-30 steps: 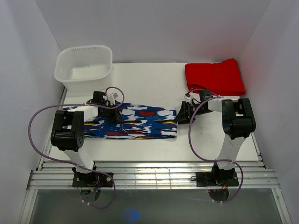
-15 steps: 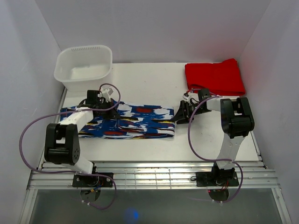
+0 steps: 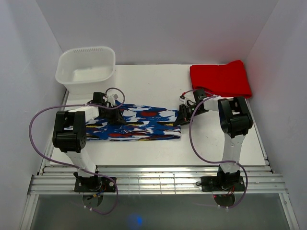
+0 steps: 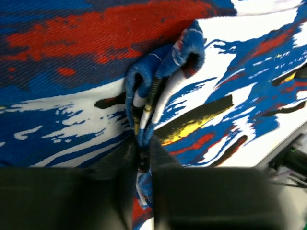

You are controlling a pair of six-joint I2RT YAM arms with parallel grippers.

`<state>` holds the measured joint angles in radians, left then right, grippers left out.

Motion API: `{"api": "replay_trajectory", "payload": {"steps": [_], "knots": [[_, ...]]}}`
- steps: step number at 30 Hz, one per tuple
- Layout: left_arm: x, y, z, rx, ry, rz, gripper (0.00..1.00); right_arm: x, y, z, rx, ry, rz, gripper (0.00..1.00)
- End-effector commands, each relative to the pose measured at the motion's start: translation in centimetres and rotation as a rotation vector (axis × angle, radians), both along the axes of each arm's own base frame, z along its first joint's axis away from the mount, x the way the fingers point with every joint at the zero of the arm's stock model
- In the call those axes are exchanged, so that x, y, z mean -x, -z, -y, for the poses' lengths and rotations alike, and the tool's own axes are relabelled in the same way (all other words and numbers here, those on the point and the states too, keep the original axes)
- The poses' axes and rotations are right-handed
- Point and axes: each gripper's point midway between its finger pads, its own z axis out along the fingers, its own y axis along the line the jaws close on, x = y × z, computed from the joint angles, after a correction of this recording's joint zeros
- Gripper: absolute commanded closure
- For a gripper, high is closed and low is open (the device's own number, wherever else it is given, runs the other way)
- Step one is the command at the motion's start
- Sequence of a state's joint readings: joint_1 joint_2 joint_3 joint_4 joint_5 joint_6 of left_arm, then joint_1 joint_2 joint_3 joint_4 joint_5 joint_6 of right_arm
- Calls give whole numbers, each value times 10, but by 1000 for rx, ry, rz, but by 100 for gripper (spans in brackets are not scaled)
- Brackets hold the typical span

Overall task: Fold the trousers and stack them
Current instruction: Fold the trousers

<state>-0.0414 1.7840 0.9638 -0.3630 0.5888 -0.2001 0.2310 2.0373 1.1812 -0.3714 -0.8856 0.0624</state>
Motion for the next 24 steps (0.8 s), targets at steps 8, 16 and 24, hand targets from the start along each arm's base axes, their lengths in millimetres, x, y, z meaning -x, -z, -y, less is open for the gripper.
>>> {"api": "replay_trajectory", "payload": {"steps": [8, 16, 24], "knots": [[3, -69, -24, -140, 141, 308, 2, 3, 40, 72, 306, 27, 54, 92], [31, -112, 16, 124, 278, 369, 2, 8, 28, 138, 456, 0, 96, 53], [40, -110, 21, 301, 285, 301, 14, -8, -66, 120, 119, -25, 278, 19]]}}
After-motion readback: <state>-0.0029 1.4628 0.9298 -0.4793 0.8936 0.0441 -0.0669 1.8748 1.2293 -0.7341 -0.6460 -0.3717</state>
